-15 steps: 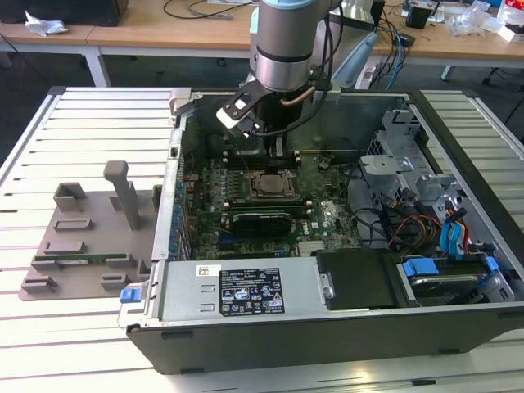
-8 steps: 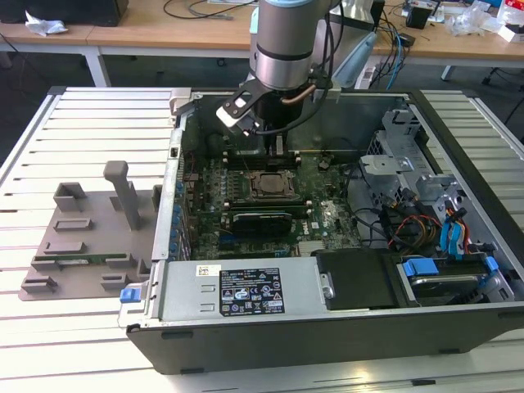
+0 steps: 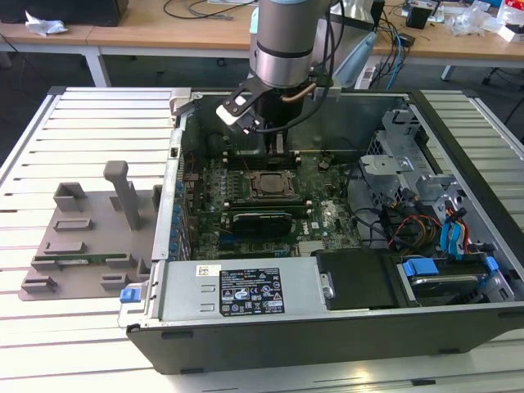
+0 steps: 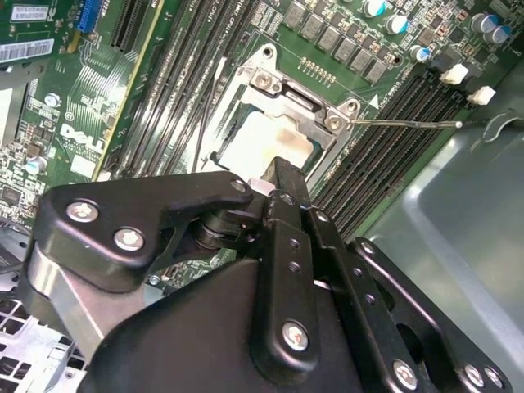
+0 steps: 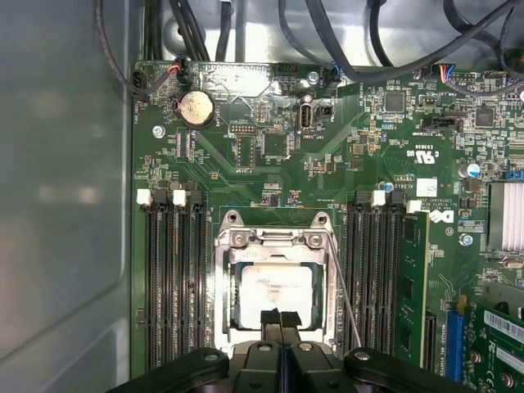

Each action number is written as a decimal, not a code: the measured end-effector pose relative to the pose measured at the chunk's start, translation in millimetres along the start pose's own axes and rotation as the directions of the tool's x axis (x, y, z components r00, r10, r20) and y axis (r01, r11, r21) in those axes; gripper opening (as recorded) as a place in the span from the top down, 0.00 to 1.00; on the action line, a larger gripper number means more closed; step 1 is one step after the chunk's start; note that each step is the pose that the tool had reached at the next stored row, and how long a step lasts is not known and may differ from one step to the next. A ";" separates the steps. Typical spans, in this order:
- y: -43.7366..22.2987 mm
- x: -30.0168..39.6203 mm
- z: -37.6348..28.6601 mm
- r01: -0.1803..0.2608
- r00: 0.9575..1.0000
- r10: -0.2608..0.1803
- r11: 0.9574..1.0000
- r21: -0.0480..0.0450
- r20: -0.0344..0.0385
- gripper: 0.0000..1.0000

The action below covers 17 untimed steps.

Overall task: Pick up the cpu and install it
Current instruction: 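Close the cpu cover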

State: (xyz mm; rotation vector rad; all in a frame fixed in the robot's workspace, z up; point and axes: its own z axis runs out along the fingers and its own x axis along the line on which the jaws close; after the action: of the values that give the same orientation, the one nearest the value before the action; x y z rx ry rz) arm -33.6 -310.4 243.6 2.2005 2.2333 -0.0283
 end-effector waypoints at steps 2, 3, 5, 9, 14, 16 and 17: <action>0.0 0.0 -0.8 0.000 1.000 0.000 1.000 0.000 0.000 0.89; 0.0 0.0 -1.1 0.000 1.000 0.000 1.000 0.000 0.000 0.89; 0.0 0.0 -1.5 0.000 1.000 0.000 1.000 0.000 0.000 0.89; 0.0 -0.1 -3.4 0.000 1.000 0.000 1.000 0.000 0.000 0.89; -0.1 -0.1 -5.4 0.000 1.000 0.000 1.000 0.000 0.000 0.89; -0.1 -0.1 -6.4 0.000 1.000 0.000 1.000 0.000 0.000 0.89; -0.1 -0.1 -6.9 0.000 1.000 0.000 1.000 0.000 0.000 0.89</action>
State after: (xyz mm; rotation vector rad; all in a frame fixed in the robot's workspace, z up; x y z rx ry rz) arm -33.6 -310.4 250.5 2.2004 2.2331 -0.0287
